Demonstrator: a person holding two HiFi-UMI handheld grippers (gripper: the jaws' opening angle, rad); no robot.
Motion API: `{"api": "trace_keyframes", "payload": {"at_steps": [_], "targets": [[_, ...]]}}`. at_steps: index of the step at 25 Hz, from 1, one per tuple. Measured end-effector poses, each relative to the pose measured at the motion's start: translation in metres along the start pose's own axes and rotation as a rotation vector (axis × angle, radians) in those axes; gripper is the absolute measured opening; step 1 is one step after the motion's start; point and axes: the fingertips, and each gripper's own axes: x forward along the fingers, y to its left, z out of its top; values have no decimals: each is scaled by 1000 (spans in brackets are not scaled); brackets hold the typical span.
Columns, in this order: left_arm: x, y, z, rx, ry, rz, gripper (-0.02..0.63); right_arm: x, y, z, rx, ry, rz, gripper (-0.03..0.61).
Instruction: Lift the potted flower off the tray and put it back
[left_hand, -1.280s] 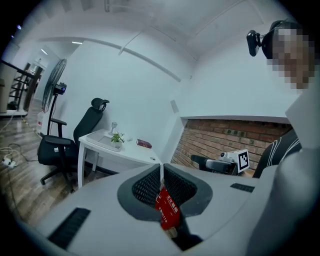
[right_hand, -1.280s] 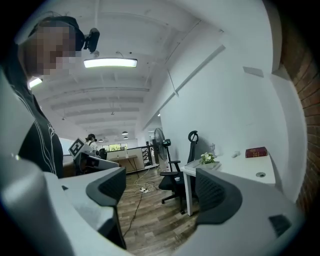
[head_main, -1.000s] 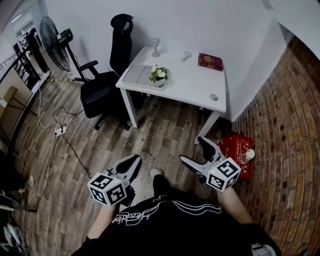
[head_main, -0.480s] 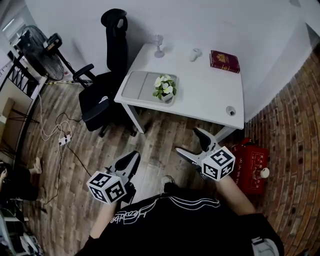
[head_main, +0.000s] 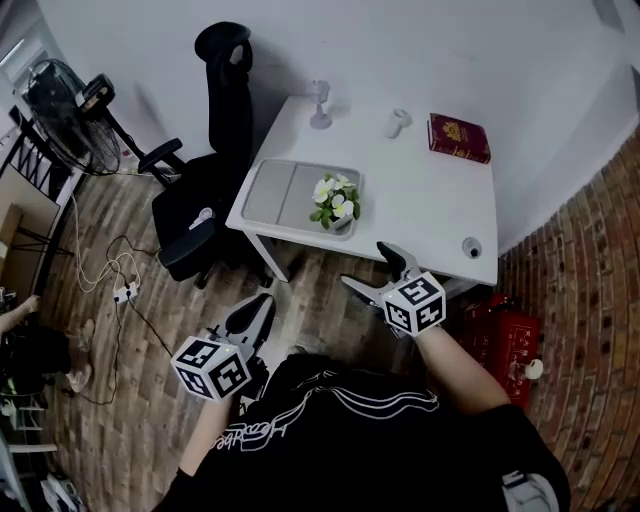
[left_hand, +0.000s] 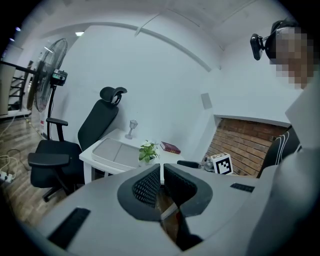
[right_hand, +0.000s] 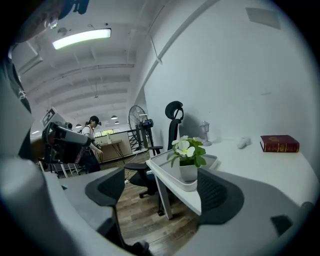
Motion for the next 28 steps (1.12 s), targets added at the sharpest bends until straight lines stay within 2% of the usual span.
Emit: {"api": "trace_keyframes", "payload": {"at_steps": [4, 19, 28], "targets": [[11, 20, 4, 0, 21, 0, 46, 32, -18, -5, 12, 28, -28, 437], [76, 95, 60, -8, 85, -43, 46, 117, -83, -31, 27, 151, -145, 437], [88, 127, 61, -30, 119, -35, 46, 145, -96, -35, 14, 181, -162, 405]]}}
